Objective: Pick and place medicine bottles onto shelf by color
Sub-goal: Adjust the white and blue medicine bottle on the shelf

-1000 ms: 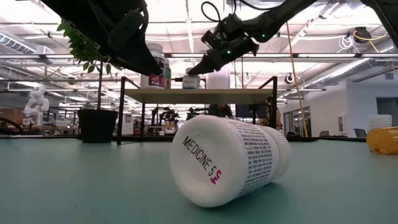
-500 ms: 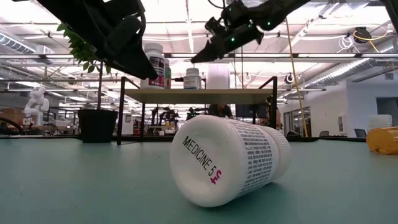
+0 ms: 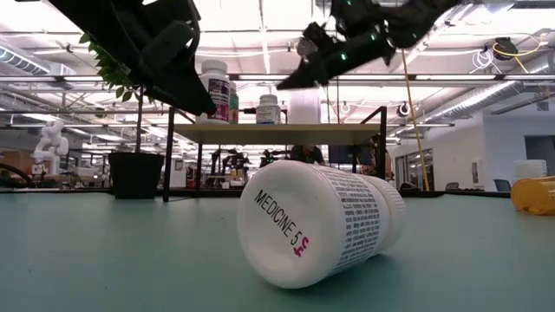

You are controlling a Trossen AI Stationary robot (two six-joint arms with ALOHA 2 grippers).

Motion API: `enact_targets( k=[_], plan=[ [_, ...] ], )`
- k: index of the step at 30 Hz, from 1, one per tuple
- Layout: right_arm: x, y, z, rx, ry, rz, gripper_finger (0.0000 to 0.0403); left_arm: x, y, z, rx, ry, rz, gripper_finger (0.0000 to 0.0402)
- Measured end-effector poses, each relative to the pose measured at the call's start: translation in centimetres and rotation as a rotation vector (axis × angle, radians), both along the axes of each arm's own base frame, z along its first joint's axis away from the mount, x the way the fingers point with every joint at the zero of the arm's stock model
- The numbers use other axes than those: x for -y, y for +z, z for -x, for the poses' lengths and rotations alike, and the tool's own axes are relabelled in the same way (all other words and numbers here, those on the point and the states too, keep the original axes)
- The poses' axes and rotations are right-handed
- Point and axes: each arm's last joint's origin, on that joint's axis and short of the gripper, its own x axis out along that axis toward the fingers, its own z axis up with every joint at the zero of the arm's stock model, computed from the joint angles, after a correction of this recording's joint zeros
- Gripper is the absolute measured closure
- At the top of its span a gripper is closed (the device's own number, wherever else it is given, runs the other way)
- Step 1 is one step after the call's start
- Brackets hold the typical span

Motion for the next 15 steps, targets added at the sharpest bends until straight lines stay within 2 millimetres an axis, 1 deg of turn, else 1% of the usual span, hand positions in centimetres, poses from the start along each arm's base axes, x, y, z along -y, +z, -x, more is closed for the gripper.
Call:
enact_targets(
  k=[3, 6, 8, 15],
  plan=[
    [-0.3, -2.0, 0.7, 0.037, -0.068, -0.029, 0.0179, -0.1, 0.0, 0.0, -0.004, -0.003, -0.006, 0.0126],
    [-0.3, -3.3, 1.1, 0.050, -0.130, -0.040, 0.0211, -0.3, 0.0, -0.1, -0.006, 0.005, -0.009, 0.0126],
    [-0.3, -3.9, 1.3, 0.028, -0.156, -0.054, 0.0232, -0.6, 0.0, -0.2, -0.008, 0.012, -0.011, 0.0126],
    [0.0, -3.6, 1.3, 0.078, -0.158, -0.051, 0.0299, -1.4, 0.0, -0.4, -0.015, 0.030, -0.025, 0.0126]
  ],
)
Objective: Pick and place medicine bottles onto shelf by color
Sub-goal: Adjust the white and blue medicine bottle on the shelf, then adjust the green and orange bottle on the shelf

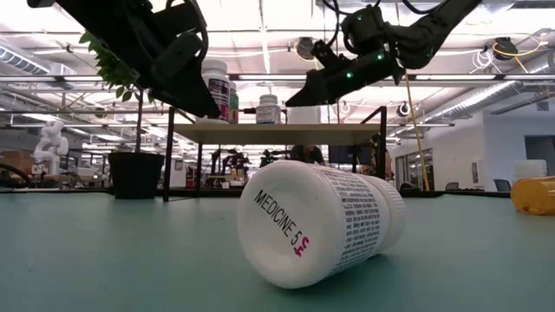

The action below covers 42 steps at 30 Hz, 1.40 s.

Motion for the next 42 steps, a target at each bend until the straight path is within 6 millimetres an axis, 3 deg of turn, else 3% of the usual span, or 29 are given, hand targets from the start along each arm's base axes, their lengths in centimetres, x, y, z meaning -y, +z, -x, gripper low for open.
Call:
enact_targets(
  k=[5, 11, 17, 30, 42],
  plan=[
    [1.2, -0.6, -0.4, 0.065, 0.027, -0.031, 0.0333, -0.2, 0.0, 0.0, -0.001, 0.007, -0.001, 0.0126],
    [2.1, -2.6, -2.2, 0.013, 0.038, -0.044, 0.0355, -0.2, 0.0, 0.0, -0.010, 0.004, -0.005, 0.0126],
    [2.8, -2.6, -3.6, 0.017, 0.037, -0.036, 0.0360, -0.2, -0.1, 0.1, -0.025, 0.005, -0.010, 0.0126],
    [5.4, -2.1, -2.6, 0.027, -0.092, -0.051, 0.0360, -0.2, -0.2, 0.2, -0.026, 0.011, -0.005, 0.0126],
    [3.2, -2.8, -3.6, -0.046, 0.027, -0.076, 0.0360, -0.2, -0.3, 0.3, -0.045, 0.006, 0.019, 0.0126]
  ],
)
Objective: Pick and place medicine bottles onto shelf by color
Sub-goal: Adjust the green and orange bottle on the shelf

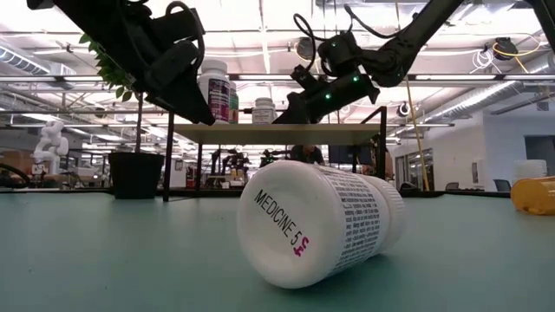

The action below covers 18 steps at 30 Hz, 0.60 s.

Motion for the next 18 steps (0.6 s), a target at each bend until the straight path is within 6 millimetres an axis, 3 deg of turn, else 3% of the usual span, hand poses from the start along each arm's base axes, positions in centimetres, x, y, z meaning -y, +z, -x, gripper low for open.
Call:
enact_targets(
  k=[9, 18],
  plan=[
    [-2.4, 0.7, -0.8, -0.031, 0.092, 0.070, 0.0360, -0.1, -0.2, 0.2, -0.010, 0.024, 0.016, 0.0126],
    [-2.7, 5.7, -2.6, -0.138, 0.036, 0.191, 0.0360, -0.1, -0.1, 0.2, -0.005, 0.026, 0.018, 0.0126]
  ],
)
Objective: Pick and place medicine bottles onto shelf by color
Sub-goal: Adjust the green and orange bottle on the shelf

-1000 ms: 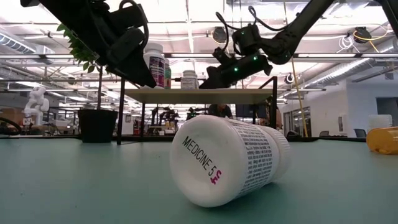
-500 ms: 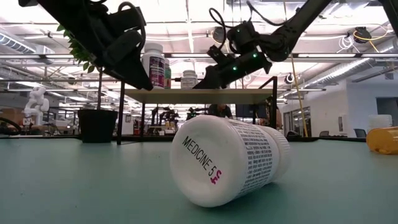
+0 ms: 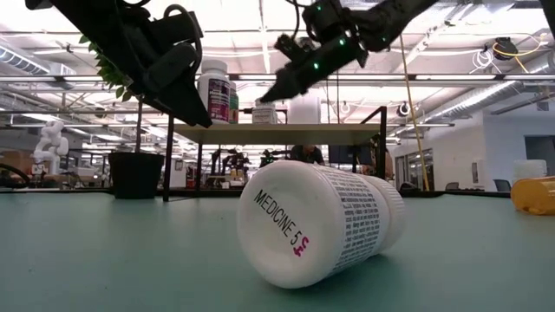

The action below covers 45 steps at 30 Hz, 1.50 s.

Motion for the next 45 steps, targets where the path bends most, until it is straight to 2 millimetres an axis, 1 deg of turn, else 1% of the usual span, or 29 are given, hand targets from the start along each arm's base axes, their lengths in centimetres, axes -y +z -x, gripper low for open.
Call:
enact_targets(
  k=[2, 4, 10, 20, 28, 35, 37, 42, 45],
  plan=[
    [0.2, 1.0, -0.2, 0.025, 0.000, 0.009, 0.0360, 0.0, 0.0, 0.0, -0.003, -0.003, -0.002, 0.0126],
    [0.2, 1.7, -0.4, 0.045, 0.014, 0.010, 0.0360, 0.0, 0.0, 0.0, -0.004, -0.005, -0.005, 0.0126],
    [0.1, 2.1, -0.7, 0.110, 0.039, -0.028, 0.0360, 0.0, 0.0, 0.0, -0.006, -0.009, -0.008, 0.0126],
    [1.0, 1.1, -2.3, 0.255, 0.037, 0.032, 0.0360, -0.2, 0.1, -0.1, 0.000, -0.002, -0.019, 0.0126],
    [1.3, 0.3, -2.7, 0.241, 0.044, 0.057, 0.0360, -0.5, 0.1, -0.2, -0.003, 0.006, -0.024, 0.0126],
    [1.9, -1.0, -3.7, 0.268, 0.062, 0.068, 0.0360, -0.5, 0.1, -0.2, 0.001, 0.010, -0.019, 0.0126],
    [2.1, -1.5, -4.1, 0.250, 0.060, 0.059, 0.0360, -0.5, 0.1, -0.2, 0.000, 0.010, -0.018, 0.0126],
    [2.4, -1.5, -4.8, 0.264, 0.062, 0.065, 0.0360, -0.3, 0.1, -0.1, 0.000, 0.003, -0.008, 0.0126],
    [2.5, -1.5, -4.9, 0.259, 0.061, 0.064, 0.0360, -0.3, 0.1, -0.1, 0.002, 0.005, -0.006, 0.0126]
  ],
)
